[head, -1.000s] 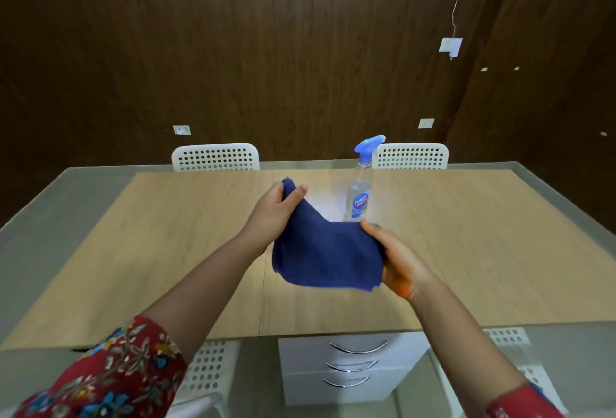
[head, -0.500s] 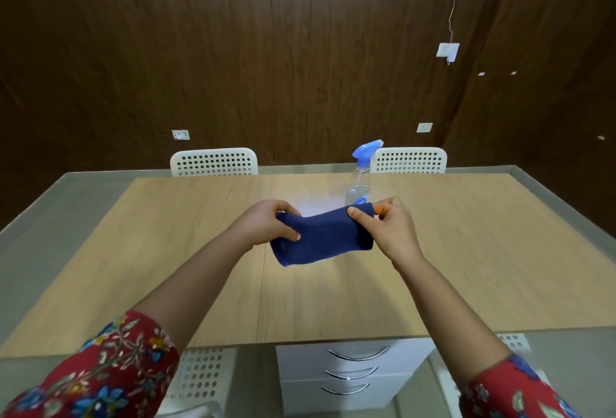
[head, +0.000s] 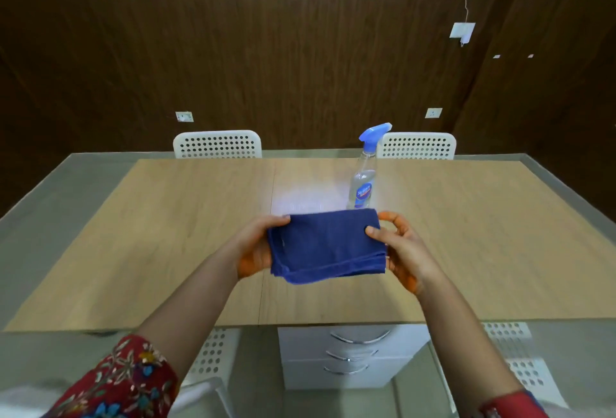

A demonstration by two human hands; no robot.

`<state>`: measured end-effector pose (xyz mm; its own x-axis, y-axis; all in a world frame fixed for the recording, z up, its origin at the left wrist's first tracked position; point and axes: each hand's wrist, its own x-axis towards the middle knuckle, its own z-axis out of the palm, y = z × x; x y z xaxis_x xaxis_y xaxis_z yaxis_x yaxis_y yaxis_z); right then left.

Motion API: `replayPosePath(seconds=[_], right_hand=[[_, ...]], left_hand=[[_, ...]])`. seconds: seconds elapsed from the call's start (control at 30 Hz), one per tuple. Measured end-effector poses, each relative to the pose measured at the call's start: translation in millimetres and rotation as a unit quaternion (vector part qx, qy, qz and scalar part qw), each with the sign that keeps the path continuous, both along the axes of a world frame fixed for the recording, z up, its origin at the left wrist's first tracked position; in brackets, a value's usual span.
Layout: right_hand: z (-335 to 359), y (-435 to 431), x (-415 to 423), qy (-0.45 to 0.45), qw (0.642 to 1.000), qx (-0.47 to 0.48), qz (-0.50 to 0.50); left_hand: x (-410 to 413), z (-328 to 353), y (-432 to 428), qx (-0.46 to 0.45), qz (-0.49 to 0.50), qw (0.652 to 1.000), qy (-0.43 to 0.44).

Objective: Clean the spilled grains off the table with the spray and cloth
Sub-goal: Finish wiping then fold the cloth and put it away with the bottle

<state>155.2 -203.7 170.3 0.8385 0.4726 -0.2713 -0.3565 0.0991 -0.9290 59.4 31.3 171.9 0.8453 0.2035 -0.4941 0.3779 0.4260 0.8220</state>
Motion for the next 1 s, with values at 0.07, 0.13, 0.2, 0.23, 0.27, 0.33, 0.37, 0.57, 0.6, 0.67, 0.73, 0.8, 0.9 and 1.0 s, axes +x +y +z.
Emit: replayPosePath(seconds=[0.07, 0.13, 0.2, 0.23, 0.27, 0.33, 0.37, 0.57, 0.6, 0.67, 0.73, 0.8, 0.9, 1.0], right_hand=[[-23.3, -0.7, -4.9, 0.06, 0.997, -0.039, -0.023], [-38.1, -3.1, -6.1, 0.052, 0.995, -0.084, -0.019], [-40.1, -1.8, -5.5, -0.006, 0.991, -0.132, -0.021], [-37.9, 0.2, -6.1, -0.046, 0.988, -0.147, -0.02], [-35.0, 3.3, -8.5, -0.091, 0.983, -0.156, -0.015], [-26.7, 13.1, -19.3, -0.187, 0.966, -0.18, 0.013], [-23.9, 19.6, -26.7, -0.224, 0.955, -0.192, 0.033], [-36.5, 52.6, -63.4, -0.265, 0.935, -0.199, 0.128], [-39.5, 53.4, -66.0, -0.243, 0.941, -0.185, 0.148], [-41.3, 46.6, -66.1, -0.177, 0.965, -0.131, 0.145], [-47.8, 26.1, -60.2, -0.13, 0.984, -0.094, 0.075], [-68.3, -6.8, -53.0, -0.116, 0.987, -0.111, -0.013], [-129.7, -51.4, -48.8, -0.111, 0.946, -0.304, -0.026], [-192.0, -60.6, -56.0, -0.118, 0.857, -0.48, 0.143]], left_hand=[[-7.0, -27.1, -2.6, -0.013, -0.009, 0.998, 0.067], [-13.0, -47.2, -3.8, -0.037, -0.007, 0.995, 0.092], [-18.2, -58.6, -8.9, -0.078, 0.001, 0.993, 0.092], [-20.5, -62.4, -12.6, -0.092, 0.001, 0.991, 0.093], [-22.4, -64.9, -17.6, -0.104, 0.005, 0.99, 0.093], [-24.6, -69.7, -24.9, -0.121, 0.017, 0.989, 0.086], [-24.5, -70.3, -28.7, -0.132, 0.027, 0.988, 0.078], [-29.5, -58.2, -41.0, -0.217, 0.04, 0.974, 0.057], [-31.7, -58.0, -42.3, -0.225, 0.035, 0.972, 0.061], [-35.1, -62.0, -44.9, -0.203, 0.048, 0.975, 0.076], [-39.2, -68.4, -44.0, -0.17, 0.09, 0.976, 0.102], [-45.4, -74.9, -40.2, -0.151, 0.144, 0.97, 0.124], [-57.1, -81.3, -31.7, -0.147, 0.19, 0.961, 0.136], [-70.5, -88.9, -25.3, -0.136, 0.22, 0.954, 0.15]])
